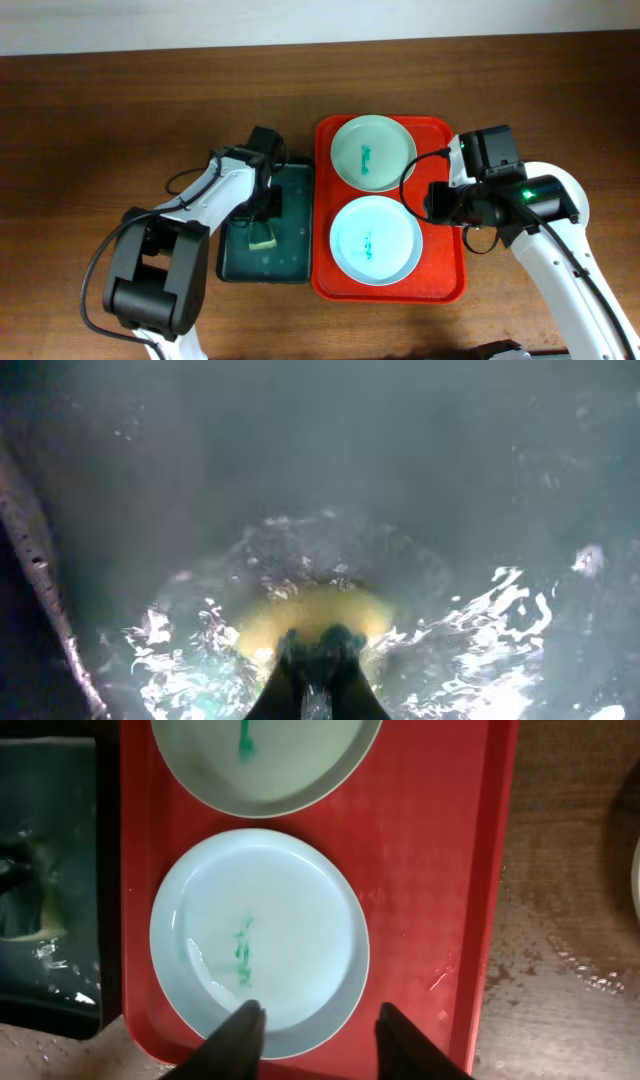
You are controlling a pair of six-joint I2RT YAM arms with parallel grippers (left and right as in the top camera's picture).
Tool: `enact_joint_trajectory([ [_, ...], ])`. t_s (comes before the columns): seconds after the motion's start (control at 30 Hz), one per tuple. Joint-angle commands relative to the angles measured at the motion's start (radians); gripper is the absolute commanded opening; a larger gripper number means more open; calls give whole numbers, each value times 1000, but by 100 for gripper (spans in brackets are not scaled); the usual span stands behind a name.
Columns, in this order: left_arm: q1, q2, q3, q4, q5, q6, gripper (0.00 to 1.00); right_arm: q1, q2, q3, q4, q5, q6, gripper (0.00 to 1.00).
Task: Clean dirty plates on tray and stack at the side
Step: 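Pick up the sponge from the black tray with the left gripper, then scrub the held plate with the sponge in the left gripper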
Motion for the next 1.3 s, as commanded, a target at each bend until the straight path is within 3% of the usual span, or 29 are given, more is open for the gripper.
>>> enact_joint_trajectory([
  [0.0,-3,6,70,-53,113,1,0,5,1,6,-17,10,-4,36],
  [0.1,-3,-31,151,-158,113,2,51,5,1,6,-22,9,-4,34],
  [0.17,-3,-34,153,-190,113,1,66,5,1,6,-21,10,-4,34],
  [0.2,-3,-33,145,-209,113,1,66,5,1,6,-21,10,-4,34],
  [0.33,-24,-33,32,-152,112,-32,48,5,1,6,-21,10,-4,34],
  [0.4,-36,-33,-45,-76,113,-68,22,5,1,6,-21,10,-4,34],
  [0.43,-36,-33,-66,-54,113,-83,0,5,1,6,-21,10,-4,34],
  [0.57,-36,-37,3,-102,112,-63,0,-1,1,6,-22,10,34,35],
  [0.7,-36,-45,187,-255,97,-5,0,-138,5,6,-29,-8,95,35],
  [0.83,-36,-45,340,-374,93,-5,0,-211,70,5,-74,-146,-31,35],
  [1.03,-55,-45,355,-362,196,-6,0,-158,262,-75,-7,-148,-42,35],
  [1.2,-192,-41,354,-235,248,-14,0,-124,431,-152,184,-141,-43,35],
  [1.27,-260,-31,352,-179,248,-66,0,-102,482,-175,225,-145,-45,30],
])
